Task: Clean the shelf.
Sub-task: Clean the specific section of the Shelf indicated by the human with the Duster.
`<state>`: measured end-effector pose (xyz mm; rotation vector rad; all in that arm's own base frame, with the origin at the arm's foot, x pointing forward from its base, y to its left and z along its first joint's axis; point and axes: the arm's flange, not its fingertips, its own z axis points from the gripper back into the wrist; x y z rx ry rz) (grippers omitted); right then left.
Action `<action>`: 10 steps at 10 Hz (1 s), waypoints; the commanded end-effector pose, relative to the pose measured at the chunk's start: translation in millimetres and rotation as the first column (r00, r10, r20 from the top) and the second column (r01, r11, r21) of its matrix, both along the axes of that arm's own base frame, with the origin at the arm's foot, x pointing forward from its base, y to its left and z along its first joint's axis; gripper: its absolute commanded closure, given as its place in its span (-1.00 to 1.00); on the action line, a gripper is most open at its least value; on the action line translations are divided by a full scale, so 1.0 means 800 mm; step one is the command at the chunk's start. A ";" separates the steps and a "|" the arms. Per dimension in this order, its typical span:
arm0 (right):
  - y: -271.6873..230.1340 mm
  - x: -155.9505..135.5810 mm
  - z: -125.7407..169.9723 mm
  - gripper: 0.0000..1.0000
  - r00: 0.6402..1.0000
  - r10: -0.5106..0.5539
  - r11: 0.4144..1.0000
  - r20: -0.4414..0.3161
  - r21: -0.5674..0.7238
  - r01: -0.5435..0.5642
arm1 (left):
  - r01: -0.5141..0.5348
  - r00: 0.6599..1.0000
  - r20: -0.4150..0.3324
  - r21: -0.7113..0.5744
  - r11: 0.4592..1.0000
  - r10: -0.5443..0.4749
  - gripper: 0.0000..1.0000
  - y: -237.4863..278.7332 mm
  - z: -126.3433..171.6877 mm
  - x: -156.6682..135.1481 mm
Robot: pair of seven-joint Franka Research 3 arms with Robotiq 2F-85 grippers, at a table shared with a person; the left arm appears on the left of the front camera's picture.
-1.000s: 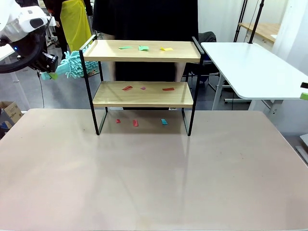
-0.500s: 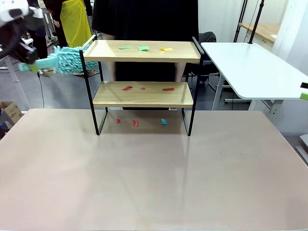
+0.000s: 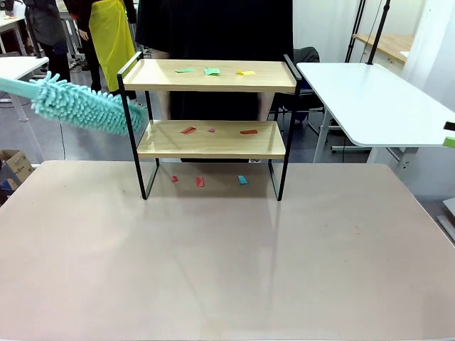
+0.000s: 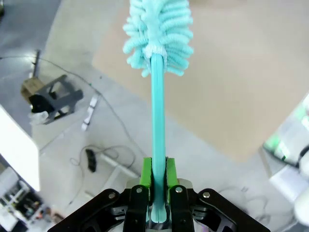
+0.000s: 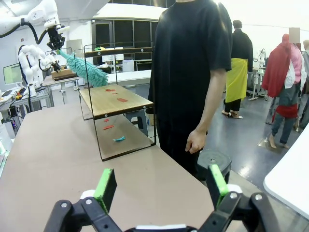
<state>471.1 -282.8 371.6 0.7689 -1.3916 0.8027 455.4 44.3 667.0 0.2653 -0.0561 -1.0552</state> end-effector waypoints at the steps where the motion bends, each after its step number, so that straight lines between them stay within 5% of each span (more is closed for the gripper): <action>1: 0.005 -0.001 0.008 -1.00 1.000 -0.008 1.000 -0.025 -0.012 0.008 | 0.244 0.969 -0.087 0.201 0.949 -0.230 0.73 0.005 0.014 -0.022; 3: 0.005 -0.001 0.008 -1.00 1.000 -0.008 1.000 -0.025 -0.012 0.008 | 0.397 0.915 -0.173 0.232 0.888 -0.364 0.73 0.005 0.022 -0.053; 7: 0.005 -0.001 0.008 -1.00 1.000 -0.008 1.000 -0.025 -0.012 0.008 | 0.681 0.726 -0.237 0.116 0.723 -0.646 0.73 -0.029 0.012 -0.107; 10: 0.005 -0.001 0.008 -1.00 1.000 -0.008 1.000 -0.025 -0.012 0.008 | 0.730 0.673 -0.307 0.128 0.672 -0.673 0.73 -0.082 -0.004 -0.125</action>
